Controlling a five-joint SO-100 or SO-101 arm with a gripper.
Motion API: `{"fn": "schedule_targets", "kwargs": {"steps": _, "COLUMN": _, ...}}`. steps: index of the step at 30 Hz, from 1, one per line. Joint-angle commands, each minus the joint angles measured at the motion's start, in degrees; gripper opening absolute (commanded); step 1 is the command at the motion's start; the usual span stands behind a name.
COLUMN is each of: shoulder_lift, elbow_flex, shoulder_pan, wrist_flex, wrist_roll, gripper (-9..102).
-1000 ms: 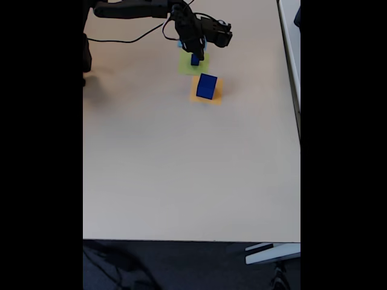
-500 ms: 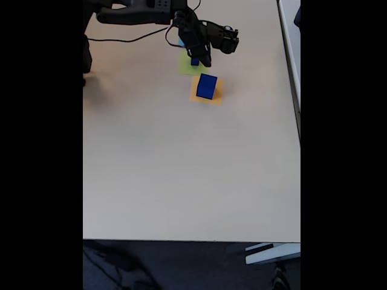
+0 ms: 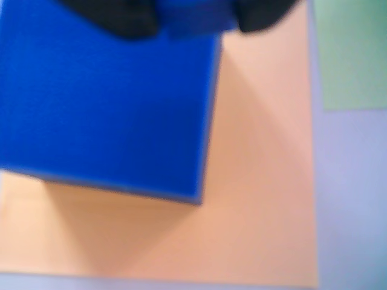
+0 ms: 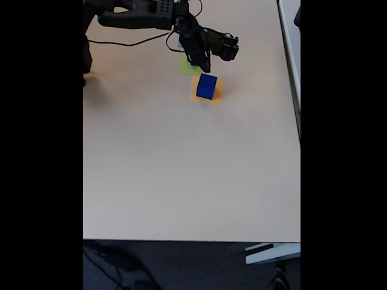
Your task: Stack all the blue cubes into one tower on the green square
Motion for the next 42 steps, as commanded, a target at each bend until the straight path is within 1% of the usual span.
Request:
{"fn": "schedule_targets", "kwargs": {"steps": 1, "shoulder_lift": 0.7, "elbow_flex": -4.2, "shoulder_pan": 0.8, "wrist_flex": -1.2, "wrist_roll": 0.4, "gripper": 0}}
{"fn": "schedule_targets", "kwargs": {"steps": 16, "shoulder_lift": 0.0, "elbow_flex": -4.7, "shoulder_pan": 2.8, "wrist_flex": -1.7, "wrist_roll": -3.3, "gripper": 0}}
{"fn": "schedule_targets", "kwargs": {"steps": 33, "shoulder_lift": -1.7, "elbow_flex": -5.0, "shoulder_pan": 3.1, "wrist_flex": -1.7, "wrist_roll": -3.3, "gripper": 0}}
{"fn": "schedule_targets", "kwargs": {"steps": 42, "shoulder_lift": -1.8, "elbow_flex": -5.0, "shoulder_pan": 3.3, "wrist_flex": -1.6, "wrist_roll": -4.2, "gripper": 8}}
